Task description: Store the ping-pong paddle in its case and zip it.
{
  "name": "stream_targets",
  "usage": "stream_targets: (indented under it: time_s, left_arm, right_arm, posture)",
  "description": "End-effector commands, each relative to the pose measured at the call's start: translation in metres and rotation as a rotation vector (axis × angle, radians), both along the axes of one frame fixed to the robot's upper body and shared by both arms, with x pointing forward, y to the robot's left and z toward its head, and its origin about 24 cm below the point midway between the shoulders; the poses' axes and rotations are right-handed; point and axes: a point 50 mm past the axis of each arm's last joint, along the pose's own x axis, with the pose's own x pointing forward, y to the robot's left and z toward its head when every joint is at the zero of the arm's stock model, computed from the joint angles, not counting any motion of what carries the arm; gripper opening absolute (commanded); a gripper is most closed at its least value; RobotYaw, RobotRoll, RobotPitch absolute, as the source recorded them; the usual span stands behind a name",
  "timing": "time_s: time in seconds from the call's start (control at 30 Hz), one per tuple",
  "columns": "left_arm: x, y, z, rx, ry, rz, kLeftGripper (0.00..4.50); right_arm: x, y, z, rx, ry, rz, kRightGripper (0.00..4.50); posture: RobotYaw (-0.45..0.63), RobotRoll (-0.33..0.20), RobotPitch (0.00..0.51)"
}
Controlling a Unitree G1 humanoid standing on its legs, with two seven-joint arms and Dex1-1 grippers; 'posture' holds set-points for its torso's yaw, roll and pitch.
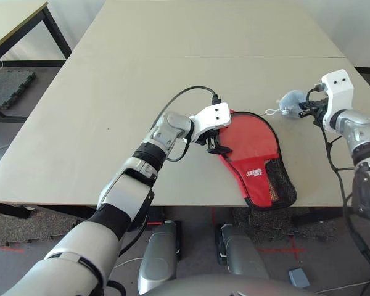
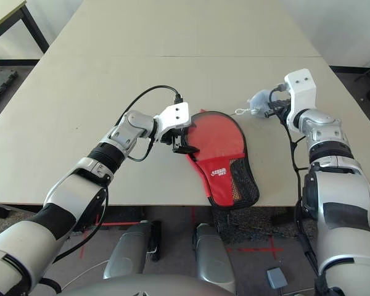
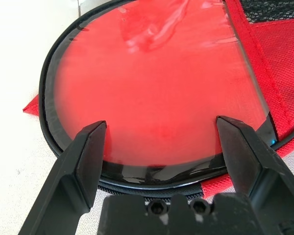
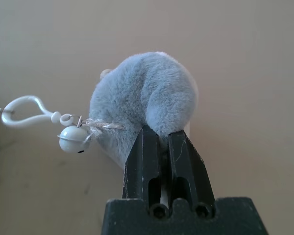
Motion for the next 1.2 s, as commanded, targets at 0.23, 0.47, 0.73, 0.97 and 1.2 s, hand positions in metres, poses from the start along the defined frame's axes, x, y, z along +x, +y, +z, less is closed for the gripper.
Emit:
stream_targets:
  time_s: [0.23,0.47,0.73,0.97,1.2]
  left_arm:
    - [-0.011,0.009,-0.037,0.127,0.116,0.001,4.5]
    - [-0.012,0.008,-0.037,0.128,0.118,-0.003,4.5]
    - [-0.011,0.006,-0.036,0.126,0.115,-0.006,4.5]
    - [-0.011,0.004,-0.036,0.123,0.114,-0.008,4.5]
    - [-0.011,0.004,-0.035,0.123,0.113,-0.008,4.5]
  right_arm:
    - [-0.041,-0.029,-0.011,-0.001,0.208,0.096,0.01]
    - [-0.065,-0.032,-0.006,0.006,0.306,0.175,0.01]
    - [-0.091,-0.022,-0.006,0.065,0.434,0.3,0.01]
    - [-0.122,-0.015,-0.005,0.134,0.594,0.407,0.01]
    - [-0.143,-0.01,-0.009,0.168,0.717,0.497,0.01]
  posture:
    - [0.0,0.0,0.19]
    - [-0.01,0.0,0.191]
    - [-0.02,0.0,0.191]
    - [-0.02,0.0,0.189]
    - [-0.03,0.0,0.187]
